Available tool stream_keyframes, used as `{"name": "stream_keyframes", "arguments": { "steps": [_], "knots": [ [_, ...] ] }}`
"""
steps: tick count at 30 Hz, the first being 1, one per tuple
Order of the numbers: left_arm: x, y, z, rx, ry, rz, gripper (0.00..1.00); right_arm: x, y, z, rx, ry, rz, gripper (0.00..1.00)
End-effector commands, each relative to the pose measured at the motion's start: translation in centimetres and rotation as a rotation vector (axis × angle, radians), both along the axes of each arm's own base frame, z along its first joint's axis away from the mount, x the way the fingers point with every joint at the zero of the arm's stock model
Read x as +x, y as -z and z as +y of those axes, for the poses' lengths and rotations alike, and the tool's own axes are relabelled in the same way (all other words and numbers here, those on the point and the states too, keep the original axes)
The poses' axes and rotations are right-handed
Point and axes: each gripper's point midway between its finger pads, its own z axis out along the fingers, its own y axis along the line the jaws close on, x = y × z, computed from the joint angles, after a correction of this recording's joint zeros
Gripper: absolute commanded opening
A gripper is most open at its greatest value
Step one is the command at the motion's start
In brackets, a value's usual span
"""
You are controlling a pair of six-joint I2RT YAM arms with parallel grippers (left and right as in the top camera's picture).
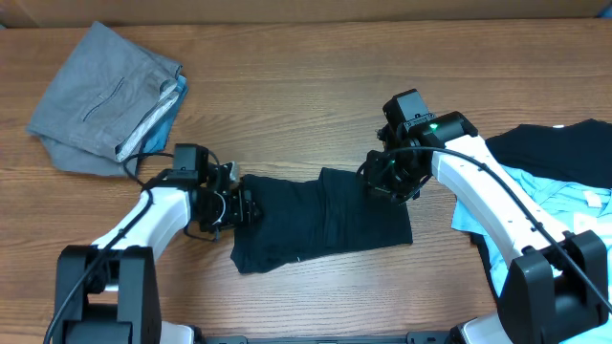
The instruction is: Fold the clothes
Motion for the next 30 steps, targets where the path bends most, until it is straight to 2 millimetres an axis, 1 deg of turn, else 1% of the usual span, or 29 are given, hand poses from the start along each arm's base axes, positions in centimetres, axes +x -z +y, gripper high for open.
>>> {"name": "stream_keyframes", "arguments": {
  "steps": [1, 2, 4, 5, 7, 8, 11, 14, 16, 18, 19, 20, 21, 22, 24, 27, 29, 30],
  "knots": [
    [-3.1, 3.3, -0.6, 0.028, 0.034, 0.145, 0.56, -0.1, 0.0, 0.0, -0.003, -0.009, -0.007, 0.15],
    [-3.4, 3.6, -0.6, 0.030, 0.039, 0.158, 0.49, -0.1, 0.0, 0.0, -0.003, -0.009, -0.007, 0.15],
    [-3.7, 3.7, -0.6, 0.033, 0.038, 0.174, 0.34, -0.2, 0.0, 0.0, -0.003, -0.009, -0.005, 0.14],
    [-3.8, 3.8, -0.4, 0.041, 0.035, 0.180, 0.24, -0.2, 0.0, 0.0, -0.004, -0.009, -0.004, 0.14],
    [-3.9, 3.8, 0.2, 0.067, 0.025, 0.194, 0.09, -0.2, 0.0, 0.0, -0.004, -0.009, -0.004, 0.14],
    [-4.0, 3.8, 0.7, 0.089, 0.017, 0.207, 0.04, -0.2, 0.0, 0.0, -0.004, -0.009, -0.004, 0.14],
    [-3.9, 3.2, 2.7, 0.153, -0.013, 0.241, 0.04, -0.2, 0.0, 0.0, -0.005, -0.009, -0.001, 0.14],
    [-3.1, 1.3, 5.2, 0.217, -0.046, 0.260, 0.04, -0.3, 0.0, 0.0, -0.005, -0.009, 0.000, 0.13],
    [-2.3, -0.5, 7.1, 0.252, -0.075, 0.260, 0.04, -0.3, 0.0, 0.0, -0.005, -0.009, 0.000, 0.13],
    [-1.3, -3.0, 9.1, 0.293, -0.104, 0.248, 0.04, -0.3, 0.0, 0.0, -0.005, -0.009, -0.001, 0.13],
    [-0.8, -4.2, 9.8, 0.306, -0.111, 0.235, 0.04, -0.2, 0.0, 0.0, -0.005, -0.009, -0.001, 0.13],
    [-0.3, -5.5, 10.4, 0.318, -0.119, 0.219, 0.04, -0.2, 0.0, 0.0, -0.004, -0.009, -0.003, 0.13],
    [0.8, -7.8, 11.1, 0.329, -0.129, 0.183, 0.04, -0.1, 0.0, 0.0, -0.003, -0.009, -0.007, 0.13],
    [1.5, -9.3, 11.3, 0.331, -0.128, 0.156, 0.04, -0.1, 0.0, 0.0, -0.002, -0.009, -0.008, 0.13],
    [2.5, -11.6, 11.4, 0.333, -0.132, 0.117, 0.04, 0.0, 0.0, 0.1, -0.001, -0.009, -0.012, 0.13],
    [3.8, -15.0, 10.4, 0.317, -0.127, 0.061, 0.04, 0.1, -0.1, 0.1, 0.000, -0.009, -0.016, 0.13],
    [4.1, -15.7, 9.5, 0.318, -0.105, 0.041, 0.05, 0.1, 0.0, 0.1, 0.000, -0.008, -0.015, 0.13],
    [4.2, -15.7, 9.0, 0.318, -0.099, 0.040, 0.05, 0.1, 0.0, 0.1, 0.000, -0.009, -0.015, 0.13]
  ]
}}
